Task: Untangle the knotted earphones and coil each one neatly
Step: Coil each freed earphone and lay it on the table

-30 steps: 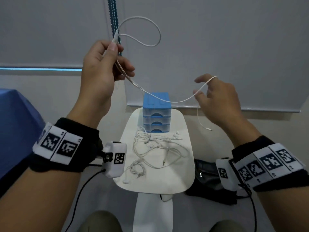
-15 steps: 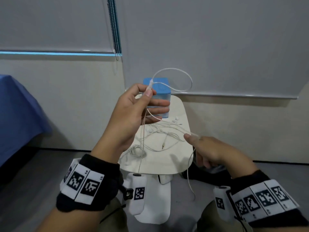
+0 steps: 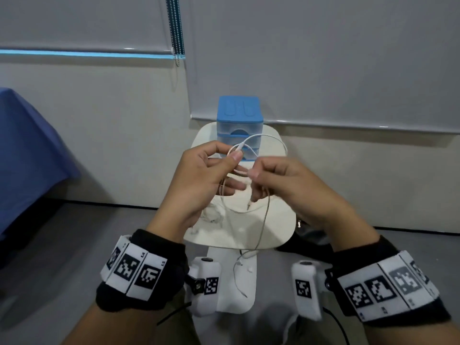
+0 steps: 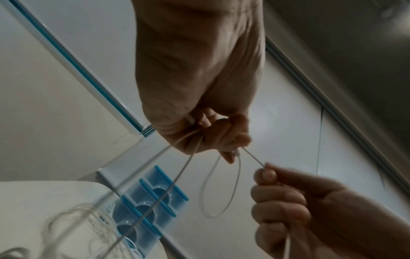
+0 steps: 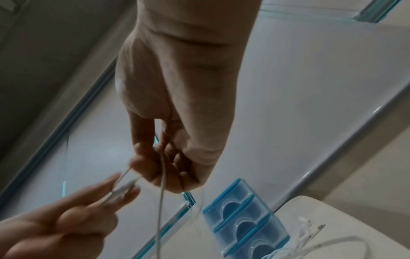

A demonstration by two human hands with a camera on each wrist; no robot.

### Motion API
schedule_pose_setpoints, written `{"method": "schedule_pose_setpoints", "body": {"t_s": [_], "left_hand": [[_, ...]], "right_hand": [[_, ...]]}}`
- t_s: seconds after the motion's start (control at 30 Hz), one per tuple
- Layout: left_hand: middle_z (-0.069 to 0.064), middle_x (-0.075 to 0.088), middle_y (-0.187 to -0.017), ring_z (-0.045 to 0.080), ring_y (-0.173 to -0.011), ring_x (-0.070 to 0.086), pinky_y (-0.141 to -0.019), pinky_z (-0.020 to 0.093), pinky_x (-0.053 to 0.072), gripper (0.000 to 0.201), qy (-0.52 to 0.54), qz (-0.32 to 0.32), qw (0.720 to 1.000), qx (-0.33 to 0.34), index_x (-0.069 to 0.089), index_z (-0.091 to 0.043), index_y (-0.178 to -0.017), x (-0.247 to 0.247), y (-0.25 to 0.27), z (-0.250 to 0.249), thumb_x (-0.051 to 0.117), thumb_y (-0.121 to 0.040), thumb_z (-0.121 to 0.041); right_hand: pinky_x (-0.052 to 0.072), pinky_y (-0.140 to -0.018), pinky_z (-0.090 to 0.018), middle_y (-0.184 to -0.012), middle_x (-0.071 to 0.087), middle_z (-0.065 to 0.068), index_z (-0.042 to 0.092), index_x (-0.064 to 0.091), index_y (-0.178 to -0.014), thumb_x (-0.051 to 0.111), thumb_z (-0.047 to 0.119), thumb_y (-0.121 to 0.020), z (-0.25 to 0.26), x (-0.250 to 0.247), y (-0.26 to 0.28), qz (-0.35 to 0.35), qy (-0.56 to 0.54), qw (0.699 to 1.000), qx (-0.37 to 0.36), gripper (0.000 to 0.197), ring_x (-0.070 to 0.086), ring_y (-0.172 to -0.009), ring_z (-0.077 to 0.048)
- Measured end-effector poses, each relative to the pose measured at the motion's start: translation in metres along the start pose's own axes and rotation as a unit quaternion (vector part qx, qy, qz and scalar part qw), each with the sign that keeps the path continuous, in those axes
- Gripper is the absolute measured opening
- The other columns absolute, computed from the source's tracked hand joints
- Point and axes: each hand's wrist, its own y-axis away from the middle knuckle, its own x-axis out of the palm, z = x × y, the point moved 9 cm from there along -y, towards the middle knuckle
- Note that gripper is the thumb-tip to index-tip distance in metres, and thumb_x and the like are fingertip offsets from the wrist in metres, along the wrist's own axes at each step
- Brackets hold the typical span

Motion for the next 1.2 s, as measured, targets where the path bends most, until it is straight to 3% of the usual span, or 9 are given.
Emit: {"method": "schedule_pose_setpoints", "body": {"t_s": [0.13, 0.3, 0.43, 0.53, 0.67, 0.73, 0.87, 1.03, 1.2], "left_hand": [[0.0, 0.047, -0.058, 0.013, -0.051, 0.031, -0.045, 0.021, 0.024, 0.027, -0.049, 0.026, 0.998, -0.025, 0.078, -0.006, -0.094, -0.015, -0.003, 0.014, 0.074, -0.092, -0.032], [-0.003, 0.042, -0.059, 0.011, -0.052, 0.023, -0.047, 0.019, 0.02, 0.02, -0.089, 0.076, 0.992, -0.048, 0.079, -0.005, -0.1, -0.03, 0.003, 0.025, 0.072, -0.091, -0.021], [-0.003, 0.039, -0.061, 0.008, -0.048, 0.024, -0.045, 0.016, 0.02, 0.022, -0.063, 0.07, 0.995, -0.036, 0.078, -0.006, -0.107, -0.046, 0.005, 0.019, 0.057, -0.101, -0.008], [0.003, 0.048, -0.067, 0.009, -0.048, 0.028, -0.045, 0.015, 0.024, 0.024, -0.067, 0.088, 0.994, -0.004, 0.079, -0.01, -0.106, -0.038, 0.007, 0.006, 0.055, -0.103, -0.008], [0.005, 0.058, -0.073, 0.011, -0.046, 0.031, -0.046, 0.02, 0.024, 0.021, -0.079, 0.11, 0.99, 0.045, 0.075, -0.015, -0.11, -0.014, 0.005, -0.009, 0.055, -0.103, -0.009], [0.005, 0.06, -0.075, 0.012, -0.046, 0.032, -0.046, 0.022, 0.025, 0.02, -0.076, 0.102, 0.99, 0.06, 0.073, -0.017, -0.112, -0.01, 0.002, -0.012, 0.057, -0.103, -0.009], [0.002, 0.054, -0.067, 0.012, -0.045, 0.034, -0.045, 0.021, 0.028, 0.014, -0.09, 0.077, 0.993, 0.029, 0.075, -0.016, -0.106, -0.017, 0.0, -0.003, 0.061, -0.101, -0.015], [-0.001, 0.026, -0.058, 0.013, -0.047, 0.023, -0.046, 0.021, 0.024, 0.036, -0.062, 0.115, 0.988, -0.078, 0.064, -0.012, -0.071, -0.019, 0.008, 0.028, 0.058, -0.101, -0.031], [0.0, 0.018, -0.059, 0.012, -0.045, 0.019, -0.045, 0.022, 0.022, 0.036, 0.021, 0.123, 0.986, -0.108, 0.054, -0.013, -0.068, -0.022, 0.009, 0.035, 0.057, -0.096, -0.036]], "right_hand": [[0.04, -0.05, -0.024, -0.063, 0.038, -0.006, 0.011, 0.052, -0.074, 0.057, 0.014, -0.086, -0.008, -0.027, -0.005, -0.07, -0.14, 0.988, 0.018, 0.013, 0.036, -0.055, -0.016], [0.024, -0.049, -0.023, -0.065, 0.03, 0.001, 0.019, 0.041, -0.069, 0.047, 0.012, -0.088, -0.025, -0.083, 0.01, -0.217, -0.287, 0.933, 0.001, 0.021, 0.027, -0.056, -0.012], [0.037, -0.058, -0.033, -0.051, 0.046, 0.0, 0.017, 0.05, -0.053, 0.052, 0.016, -0.075, -0.061, -0.128, 0.031, -0.315, -0.059, 0.941, 0.109, 0.023, 0.044, -0.05, -0.017], [0.043, -0.075, -0.032, -0.076, 0.074, -0.003, 0.014, 0.073, -0.068, 0.056, 0.014, -0.078, -0.074, -0.125, 0.036, -0.268, 0.151, 0.933, 0.189, 0.019, 0.068, -0.08, -0.021], [0.047, -0.1, -0.028, -0.122, 0.073, -0.011, 0.012, 0.07, -0.123, 0.057, 0.007, -0.074, -0.037, -0.038, 0.009, -0.046, -0.014, 0.996, 0.069, 0.05, 0.064, -0.122, -0.017], [0.048, -0.102, -0.034, -0.113, 0.07, -0.024, 0.004, 0.066, -0.125, 0.059, 0.011, -0.084, -0.018, -0.002, 0.001, 0.036, -0.051, 0.997, 0.035, 0.043, 0.068, -0.109, -0.024], [0.039, -0.056, -0.024, -0.082, 0.063, -0.01, 0.005, 0.068, -0.087, 0.065, 0.013, -0.097, 0.001, -0.002, -0.013, 0.015, -0.012, 1.0, 0.015, 0.014, 0.045, -0.052, -0.009], [0.021, -0.047, -0.022, -0.054, 0.034, 0.003, 0.005, 0.067, -0.08, 0.064, 0.016, -0.099, 0.001, -0.047, -0.017, -0.085, 0.055, 0.995, 0.011, 0.022, 0.023, -0.048, -0.011], [0.023, -0.056, -0.031, -0.051, 0.039, 0.014, 0.011, 0.068, -0.074, 0.063, 0.026, -0.099, -0.025, -0.079, -0.009, -0.206, 0.126, 0.97, 0.036, 0.03, 0.027, -0.051, -0.015]]}}
